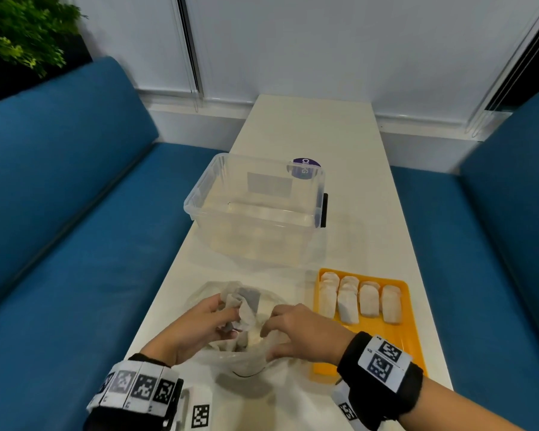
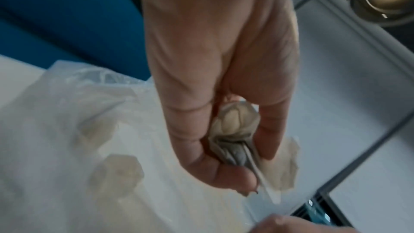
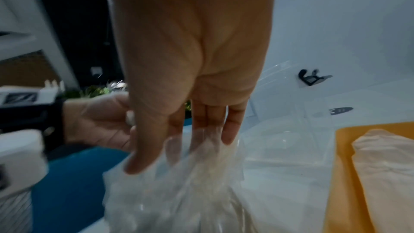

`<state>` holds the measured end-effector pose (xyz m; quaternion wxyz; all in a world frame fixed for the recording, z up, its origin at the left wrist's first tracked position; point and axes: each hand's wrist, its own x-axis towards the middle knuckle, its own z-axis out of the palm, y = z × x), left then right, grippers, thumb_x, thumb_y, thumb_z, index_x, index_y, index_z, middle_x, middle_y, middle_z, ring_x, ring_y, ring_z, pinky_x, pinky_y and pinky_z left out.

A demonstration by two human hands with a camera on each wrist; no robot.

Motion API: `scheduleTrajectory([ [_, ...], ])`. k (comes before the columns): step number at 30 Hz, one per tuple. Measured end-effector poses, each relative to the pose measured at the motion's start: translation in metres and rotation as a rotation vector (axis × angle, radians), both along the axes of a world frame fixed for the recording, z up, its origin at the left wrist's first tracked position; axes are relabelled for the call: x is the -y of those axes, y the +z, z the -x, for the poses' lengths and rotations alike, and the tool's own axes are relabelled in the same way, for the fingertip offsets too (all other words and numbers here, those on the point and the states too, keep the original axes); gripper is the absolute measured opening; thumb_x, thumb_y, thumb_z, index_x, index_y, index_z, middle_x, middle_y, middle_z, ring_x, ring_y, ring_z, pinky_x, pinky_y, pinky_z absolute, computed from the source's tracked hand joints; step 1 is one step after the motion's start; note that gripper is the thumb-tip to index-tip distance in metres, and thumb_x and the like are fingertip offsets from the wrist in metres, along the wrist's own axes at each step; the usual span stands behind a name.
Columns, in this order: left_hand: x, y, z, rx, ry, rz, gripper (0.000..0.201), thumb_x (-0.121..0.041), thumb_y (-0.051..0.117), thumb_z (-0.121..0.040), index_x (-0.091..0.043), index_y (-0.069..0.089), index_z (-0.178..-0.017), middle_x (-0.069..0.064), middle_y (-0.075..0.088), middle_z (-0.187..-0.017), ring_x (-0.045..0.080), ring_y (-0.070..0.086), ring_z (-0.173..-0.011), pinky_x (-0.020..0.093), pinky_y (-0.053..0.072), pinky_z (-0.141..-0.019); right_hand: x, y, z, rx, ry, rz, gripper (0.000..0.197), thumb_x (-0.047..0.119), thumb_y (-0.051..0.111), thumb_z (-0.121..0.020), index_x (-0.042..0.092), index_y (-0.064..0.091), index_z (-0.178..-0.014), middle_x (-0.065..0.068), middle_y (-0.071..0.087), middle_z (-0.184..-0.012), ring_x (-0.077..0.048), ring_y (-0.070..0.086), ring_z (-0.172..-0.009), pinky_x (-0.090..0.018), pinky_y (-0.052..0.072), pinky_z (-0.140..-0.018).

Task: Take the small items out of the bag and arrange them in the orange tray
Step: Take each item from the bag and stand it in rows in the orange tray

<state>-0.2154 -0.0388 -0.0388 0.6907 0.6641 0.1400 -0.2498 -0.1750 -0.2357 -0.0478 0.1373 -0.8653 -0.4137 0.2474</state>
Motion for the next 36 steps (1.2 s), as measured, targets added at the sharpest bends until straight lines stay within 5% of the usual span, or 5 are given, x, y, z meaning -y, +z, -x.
scheduleTrajectory([
  [10, 0.035, 0.004, 0.012, 0.117, 0.070, -0.021, 0.055, -0.055, 0.068, -0.058, -0.029, 0.064, -0.107, -0.001, 0.069, -0.095, 0.015, 0.054, -0.081, 0.025, 0.046, -0.069, 0.002, 0.028, 0.014, -0.144, -0.496, -0.631, 0.040, 0.050, 0.074, -0.072, 0.022, 0.050, -0.088, 0.002, 0.056, -0.088, -0.014, 0.053, -0.080, -0.023, 0.045, -0.064],
  [16, 0.043, 0.008, 0.013, 0.071, 0.127, 0.232, 0.062, -0.032, 0.073, -0.062, -0.012, 0.057, -0.119, 0.008, 0.069, -0.113, 0.020, 0.066, -0.102, 0.027, 0.054, -0.077, 0.012, 0.022, 0.011, -0.341, -0.622, -0.760, 0.016, 0.032, 0.072, -0.081, 0.024, 0.062, -0.090, 0.003, 0.062, -0.088, -0.010, 0.059, -0.075, -0.028, 0.054, -0.070],
  [22, 0.049, 0.021, 0.015, -0.031, 0.167, 0.528, 0.049, -0.042, 0.064, -0.078, -0.002, 0.068, -0.106, 0.017, 0.064, -0.091, 0.023, 0.060, -0.074, 0.031, 0.055, -0.062, 0.024, 0.028, 0.011, -0.472, -0.675, -0.830, 0.007, 0.019, 0.064, -0.089, 0.014, 0.067, -0.092, 0.004, 0.067, -0.082, -0.014, 0.063, -0.073, -0.027, 0.055, -0.072],
  [26, 0.055, 0.022, 0.013, -0.107, 0.123, 0.546, 0.059, -0.050, 0.040, -0.084, -0.005, 0.071, -0.105, 0.021, 0.064, -0.093, 0.031, 0.063, -0.075, 0.034, 0.057, -0.066, 0.025, 0.034, 0.016, -0.520, -0.643, -0.835, 0.006, 0.016, 0.063, -0.089, 0.019, 0.068, -0.092, 0.003, 0.067, -0.086, -0.010, 0.064, -0.074, -0.021, 0.052, -0.070],
  [36, 0.056, 0.013, 0.014, -0.126, 0.198, 0.539, 0.028, -0.023, 0.054, -0.077, -0.005, 0.073, -0.088, 0.016, 0.068, -0.086, 0.027, 0.063, -0.074, 0.030, 0.055, -0.055, 0.039, 0.032, 0.018, -0.595, -0.706, -0.868, 0.015, 0.006, 0.063, -0.087, 0.014, 0.056, -0.098, 0.000, 0.051, -0.082, -0.007, 0.058, -0.061, -0.019, 0.048, -0.058],
])
